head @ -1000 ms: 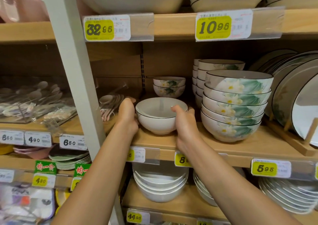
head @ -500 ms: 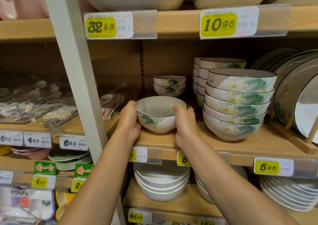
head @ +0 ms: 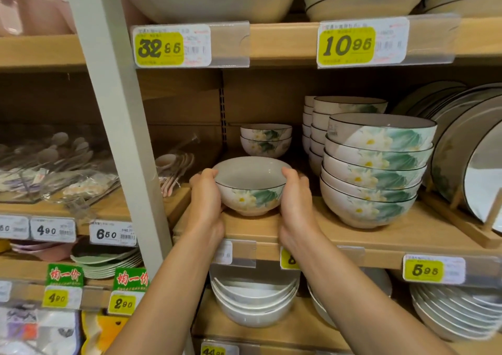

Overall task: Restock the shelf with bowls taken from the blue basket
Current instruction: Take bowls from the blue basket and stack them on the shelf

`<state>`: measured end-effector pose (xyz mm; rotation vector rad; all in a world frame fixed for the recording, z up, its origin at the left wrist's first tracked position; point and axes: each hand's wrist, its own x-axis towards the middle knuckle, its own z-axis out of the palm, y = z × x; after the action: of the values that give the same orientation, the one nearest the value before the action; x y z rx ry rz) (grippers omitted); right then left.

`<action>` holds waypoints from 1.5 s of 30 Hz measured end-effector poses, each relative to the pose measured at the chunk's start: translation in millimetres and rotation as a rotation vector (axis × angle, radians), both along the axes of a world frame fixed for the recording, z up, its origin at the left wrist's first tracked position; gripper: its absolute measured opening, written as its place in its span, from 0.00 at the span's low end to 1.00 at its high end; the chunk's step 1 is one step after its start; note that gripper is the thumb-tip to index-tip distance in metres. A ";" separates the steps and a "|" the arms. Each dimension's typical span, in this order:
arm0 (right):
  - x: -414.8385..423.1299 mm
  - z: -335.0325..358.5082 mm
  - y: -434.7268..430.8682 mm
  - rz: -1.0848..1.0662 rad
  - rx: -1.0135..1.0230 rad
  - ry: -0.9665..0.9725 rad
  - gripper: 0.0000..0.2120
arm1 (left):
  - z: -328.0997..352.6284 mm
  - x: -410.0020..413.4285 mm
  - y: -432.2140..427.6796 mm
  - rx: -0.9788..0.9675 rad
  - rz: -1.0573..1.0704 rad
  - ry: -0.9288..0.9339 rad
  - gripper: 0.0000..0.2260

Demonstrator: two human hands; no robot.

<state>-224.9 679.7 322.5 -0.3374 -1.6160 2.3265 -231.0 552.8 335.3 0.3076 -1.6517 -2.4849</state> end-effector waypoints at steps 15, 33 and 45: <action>-103.4 99.8 -13.9 -0.134 0.213 0.163 0.34 | 88.5 -95.0 34.7 0.149 -0.074 0.274 0.23; -222.5 87.1 4.4 -0.505 0.297 0.158 0.23 | 66.6 -218.0 70.0 0.134 -0.033 0.292 0.22; -238.8 61.4 14.8 -0.477 0.279 0.056 0.23 | 43.7 -231.8 75.5 -0.002 -0.114 0.205 0.26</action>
<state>-463.7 694.5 383.9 -0.5214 -1.5946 1.7232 -462.8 628.3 379.0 -0.0430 -1.6294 -2.4972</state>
